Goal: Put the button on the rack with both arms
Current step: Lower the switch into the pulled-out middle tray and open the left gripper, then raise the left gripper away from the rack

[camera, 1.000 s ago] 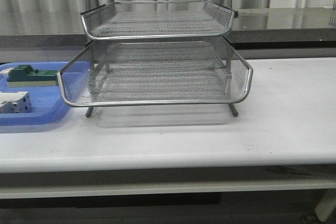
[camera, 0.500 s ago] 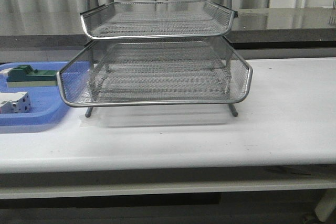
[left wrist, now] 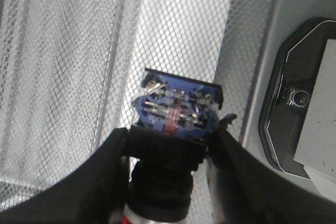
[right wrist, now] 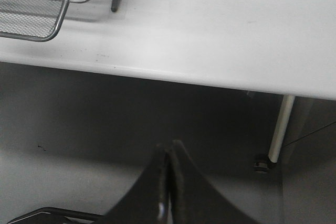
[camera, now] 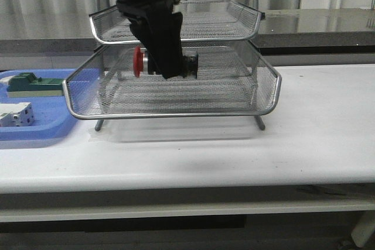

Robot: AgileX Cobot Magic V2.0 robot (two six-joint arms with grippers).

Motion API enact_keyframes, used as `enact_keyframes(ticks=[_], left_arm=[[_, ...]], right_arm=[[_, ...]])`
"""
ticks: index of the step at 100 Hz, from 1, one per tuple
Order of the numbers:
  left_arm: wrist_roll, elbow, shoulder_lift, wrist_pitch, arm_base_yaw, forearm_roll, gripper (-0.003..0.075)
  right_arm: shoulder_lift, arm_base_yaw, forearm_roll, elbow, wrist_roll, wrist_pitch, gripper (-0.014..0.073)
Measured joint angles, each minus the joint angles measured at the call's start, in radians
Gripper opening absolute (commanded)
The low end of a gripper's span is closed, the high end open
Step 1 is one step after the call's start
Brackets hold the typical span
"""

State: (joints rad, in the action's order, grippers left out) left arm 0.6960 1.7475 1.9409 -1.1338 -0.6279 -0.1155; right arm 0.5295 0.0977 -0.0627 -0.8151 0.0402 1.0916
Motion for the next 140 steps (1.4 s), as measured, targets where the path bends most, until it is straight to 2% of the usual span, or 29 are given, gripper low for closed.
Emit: enact_keyframes(ticks=[31, 38, 45, 64, 76, 100, 140], left_arm=[[0.000, 0.000, 0.023, 0.112, 0.000, 0.006, -0.0017], [0.000, 0.000, 0.023, 0.118, 0.000, 0.006, 0.0014], [0.000, 0.000, 0.023, 0.119, 0.000, 0.006, 0.0088], [0.000, 0.000, 0.031, 0.122, 0.000, 0.006, 0.0377], [0.000, 0.000, 0.050, 0.129, 0.000, 0.006, 0.0457], [0.000, 0.012, 0.061, 0.138, 0.000, 0.006, 0.0464], [-0.101, 0.087, -0.013, -0.005, 0.000, 0.008, 0.0462]], right_arm=[[0.000, 0.000, 0.000, 0.000, 0.000, 0.000, -0.0067], [0.000, 0.000, 0.000, 0.000, 0.000, 0.000, -0.0067], [0.000, 0.000, 0.000, 0.000, 0.000, 0.000, -0.0067], [0.000, 0.000, 0.000, 0.000, 0.000, 0.000, -0.0067], [0.000, 0.000, 0.000, 0.000, 0.000, 0.000, -0.0067], [0.000, 0.000, 0.000, 0.000, 0.000, 0.000, -0.0067], [0.000, 0.000, 0.000, 0.000, 0.000, 0.000, -0.0067]])
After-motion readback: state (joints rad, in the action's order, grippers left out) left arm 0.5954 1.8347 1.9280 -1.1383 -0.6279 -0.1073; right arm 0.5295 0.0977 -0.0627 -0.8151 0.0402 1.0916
